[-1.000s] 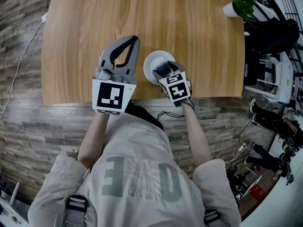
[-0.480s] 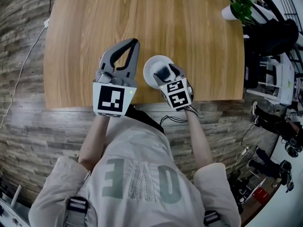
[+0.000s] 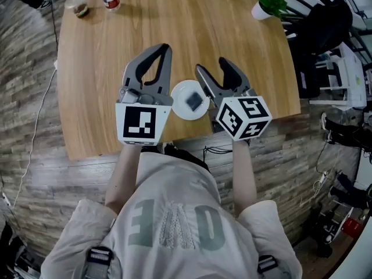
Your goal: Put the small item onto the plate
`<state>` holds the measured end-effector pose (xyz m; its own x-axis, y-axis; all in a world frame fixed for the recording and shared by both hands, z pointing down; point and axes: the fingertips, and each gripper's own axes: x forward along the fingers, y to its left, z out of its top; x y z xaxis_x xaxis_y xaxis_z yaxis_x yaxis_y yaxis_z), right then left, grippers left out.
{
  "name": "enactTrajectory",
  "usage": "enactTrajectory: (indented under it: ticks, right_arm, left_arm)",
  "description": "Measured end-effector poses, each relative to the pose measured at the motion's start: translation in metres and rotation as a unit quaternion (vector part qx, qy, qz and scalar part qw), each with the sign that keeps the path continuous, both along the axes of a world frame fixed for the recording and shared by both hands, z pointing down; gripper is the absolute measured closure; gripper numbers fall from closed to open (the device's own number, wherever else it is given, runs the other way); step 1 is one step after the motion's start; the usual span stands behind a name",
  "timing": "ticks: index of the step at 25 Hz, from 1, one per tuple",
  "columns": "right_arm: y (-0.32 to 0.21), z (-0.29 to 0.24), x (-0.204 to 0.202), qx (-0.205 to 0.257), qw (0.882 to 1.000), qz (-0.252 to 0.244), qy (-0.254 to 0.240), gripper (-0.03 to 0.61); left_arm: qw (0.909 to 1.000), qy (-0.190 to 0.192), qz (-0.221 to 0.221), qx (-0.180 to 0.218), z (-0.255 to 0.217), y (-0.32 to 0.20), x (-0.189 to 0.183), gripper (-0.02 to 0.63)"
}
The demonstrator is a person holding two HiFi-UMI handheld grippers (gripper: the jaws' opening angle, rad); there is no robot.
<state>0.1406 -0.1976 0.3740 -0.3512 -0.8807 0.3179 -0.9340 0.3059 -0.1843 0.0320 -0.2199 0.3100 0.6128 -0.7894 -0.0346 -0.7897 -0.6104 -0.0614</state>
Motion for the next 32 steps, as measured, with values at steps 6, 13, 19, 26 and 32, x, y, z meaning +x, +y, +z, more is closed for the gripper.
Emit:
enactTrajectory:
  ticks: [6, 13, 19, 26, 32]
  right_arm:
    - [0.02, -0.105, 0.03, 0.202, 0.963, 0.113, -0.139, 0.548]
    - [0.053, -0.125, 0.065, 0.244, 0.946, 0.207, -0.062, 0.561]
    - [0.066, -0.117, 0.081, 0.228, 0.945, 0.232, -0.038, 0.563]
    - [0.07, -0.125, 0.085, 0.233, 0.944, 0.233, -0.013, 0.563]
    - [0.072, -0.123, 0.079, 0.228, 0.948, 0.223, -0.003, 0.563]
  left_arm:
    - [0.9975, 0.012, 0.022, 0.066, -0.053, -0.011, 0.02, 0.604]
    - [0.9936, 0.038, 0.05, 0.094, -0.096, -0.001, 0.039, 0.604]
    - [0.9908, 0.029, 0.086, 0.1, -0.099, 0.015, 0.066, 0.604]
    - [0.9891, 0.028, 0.102, 0.102, -0.102, 0.024, 0.082, 0.604]
    - [0.9894, 0.028, 0.099, 0.102, -0.102, 0.027, 0.08, 0.604]
